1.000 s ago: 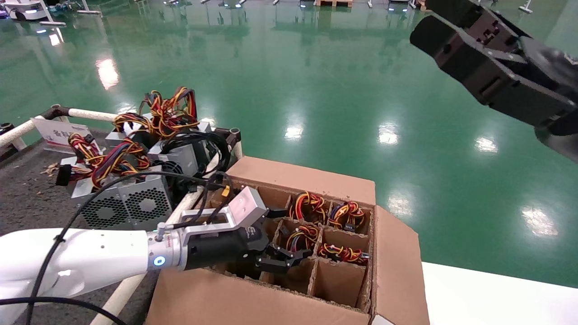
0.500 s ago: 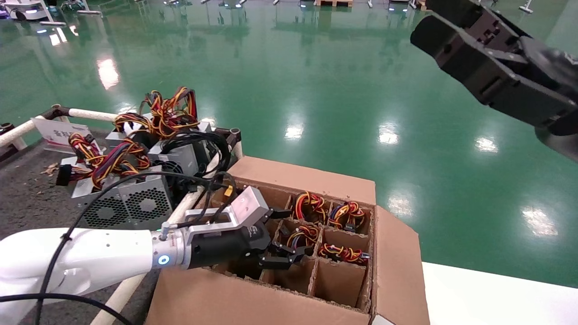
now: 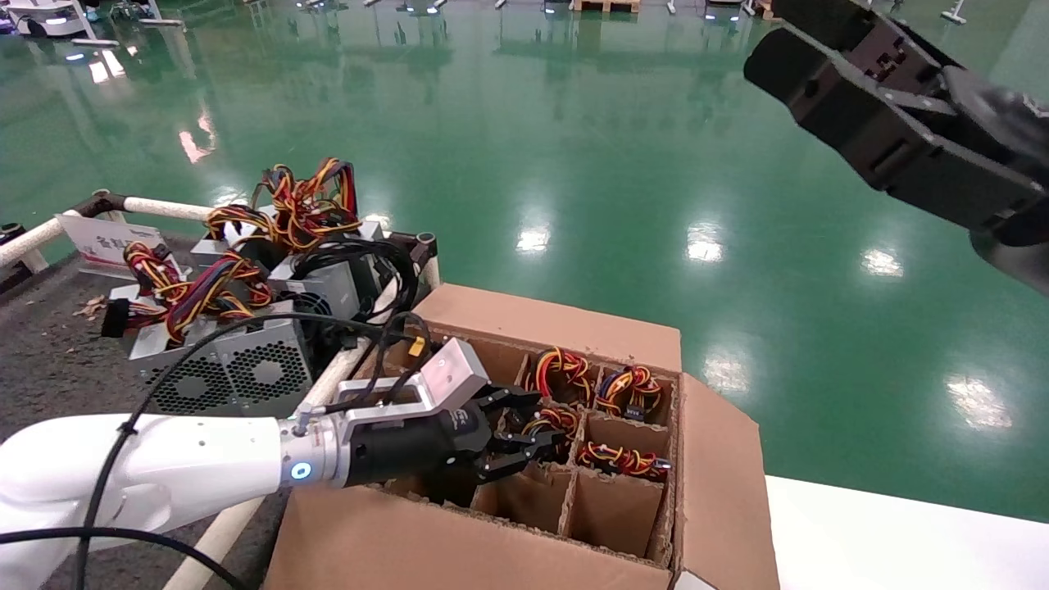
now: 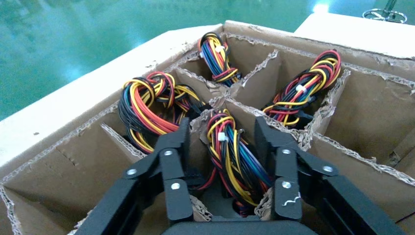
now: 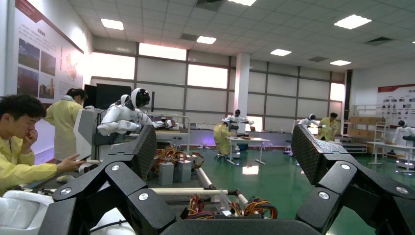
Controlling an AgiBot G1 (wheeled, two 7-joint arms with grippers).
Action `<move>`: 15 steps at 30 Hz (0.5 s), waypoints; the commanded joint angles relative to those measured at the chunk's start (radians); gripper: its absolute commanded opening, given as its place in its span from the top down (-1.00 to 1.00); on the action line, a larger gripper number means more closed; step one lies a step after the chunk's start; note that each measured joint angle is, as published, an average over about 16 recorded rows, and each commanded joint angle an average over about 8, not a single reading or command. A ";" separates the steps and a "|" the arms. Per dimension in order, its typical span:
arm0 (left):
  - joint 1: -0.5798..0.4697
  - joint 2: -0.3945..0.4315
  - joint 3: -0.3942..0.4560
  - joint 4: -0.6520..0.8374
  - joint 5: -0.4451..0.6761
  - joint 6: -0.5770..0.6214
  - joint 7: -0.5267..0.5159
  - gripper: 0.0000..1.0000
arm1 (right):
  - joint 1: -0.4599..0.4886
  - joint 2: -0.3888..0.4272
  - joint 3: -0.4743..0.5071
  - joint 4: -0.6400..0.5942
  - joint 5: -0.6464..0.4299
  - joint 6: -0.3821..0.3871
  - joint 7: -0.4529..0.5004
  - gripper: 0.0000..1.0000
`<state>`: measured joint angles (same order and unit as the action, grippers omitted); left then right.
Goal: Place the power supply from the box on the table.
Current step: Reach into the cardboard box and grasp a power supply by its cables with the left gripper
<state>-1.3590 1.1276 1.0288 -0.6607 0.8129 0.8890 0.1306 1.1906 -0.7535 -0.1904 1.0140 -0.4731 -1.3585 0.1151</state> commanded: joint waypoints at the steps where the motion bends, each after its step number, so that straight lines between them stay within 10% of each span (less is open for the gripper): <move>1: -0.001 0.002 0.003 0.006 -0.004 0.000 0.003 1.00 | 0.000 0.000 0.000 0.000 0.000 0.000 0.000 -1.00; 15: -0.030 0.019 0.054 0.062 0.002 0.028 0.000 1.00 | 0.000 0.000 0.000 0.000 0.000 0.000 0.000 -1.00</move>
<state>-1.3888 1.1461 1.0812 -0.5994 0.8134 0.9170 0.1307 1.1906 -0.7535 -0.1904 1.0140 -0.4731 -1.3585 0.1151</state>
